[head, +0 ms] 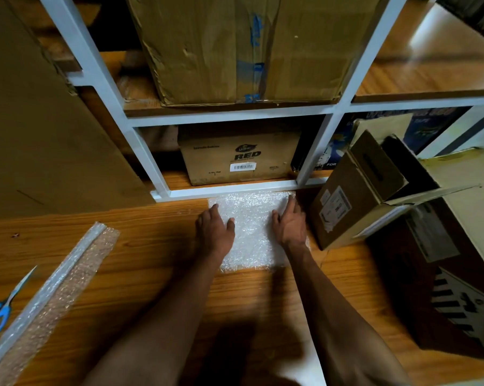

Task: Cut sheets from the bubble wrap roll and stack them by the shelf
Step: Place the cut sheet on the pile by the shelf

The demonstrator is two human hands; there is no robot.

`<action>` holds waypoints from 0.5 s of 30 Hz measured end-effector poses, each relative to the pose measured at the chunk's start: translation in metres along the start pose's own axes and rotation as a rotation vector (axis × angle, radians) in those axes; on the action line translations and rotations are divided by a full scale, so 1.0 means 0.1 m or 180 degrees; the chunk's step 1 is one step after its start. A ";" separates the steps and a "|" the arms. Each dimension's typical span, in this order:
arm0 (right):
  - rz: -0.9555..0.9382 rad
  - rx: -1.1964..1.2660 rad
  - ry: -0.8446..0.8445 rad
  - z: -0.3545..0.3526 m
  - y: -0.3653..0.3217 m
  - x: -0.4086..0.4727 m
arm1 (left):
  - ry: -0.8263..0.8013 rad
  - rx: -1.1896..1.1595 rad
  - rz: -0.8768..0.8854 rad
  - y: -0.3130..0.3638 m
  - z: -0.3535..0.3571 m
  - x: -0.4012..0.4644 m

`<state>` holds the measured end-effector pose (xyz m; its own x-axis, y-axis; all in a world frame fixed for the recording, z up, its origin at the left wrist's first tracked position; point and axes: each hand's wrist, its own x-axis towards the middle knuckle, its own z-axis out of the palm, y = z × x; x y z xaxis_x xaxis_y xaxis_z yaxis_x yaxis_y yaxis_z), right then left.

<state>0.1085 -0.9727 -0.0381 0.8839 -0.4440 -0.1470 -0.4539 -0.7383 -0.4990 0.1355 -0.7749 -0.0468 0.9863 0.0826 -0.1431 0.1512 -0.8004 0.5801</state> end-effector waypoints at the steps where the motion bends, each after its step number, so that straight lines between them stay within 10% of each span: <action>1: 0.0071 -0.0023 -0.0059 0.00 0.01 0.03 | -0.0056 0.0090 -0.0045 0.03 0.00 0.02; 15: 0.0513 0.0305 -0.0160 0.02 0.04 0.33 | -0.0036 -0.0490 -0.0806 -0.04 0.10 0.53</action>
<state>0.1361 -0.9894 -0.0466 0.8062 -0.5250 -0.2728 -0.5793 -0.6068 -0.5442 0.1865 -0.7732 -0.0645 0.9152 0.2608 -0.3072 0.4015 -0.6556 0.6395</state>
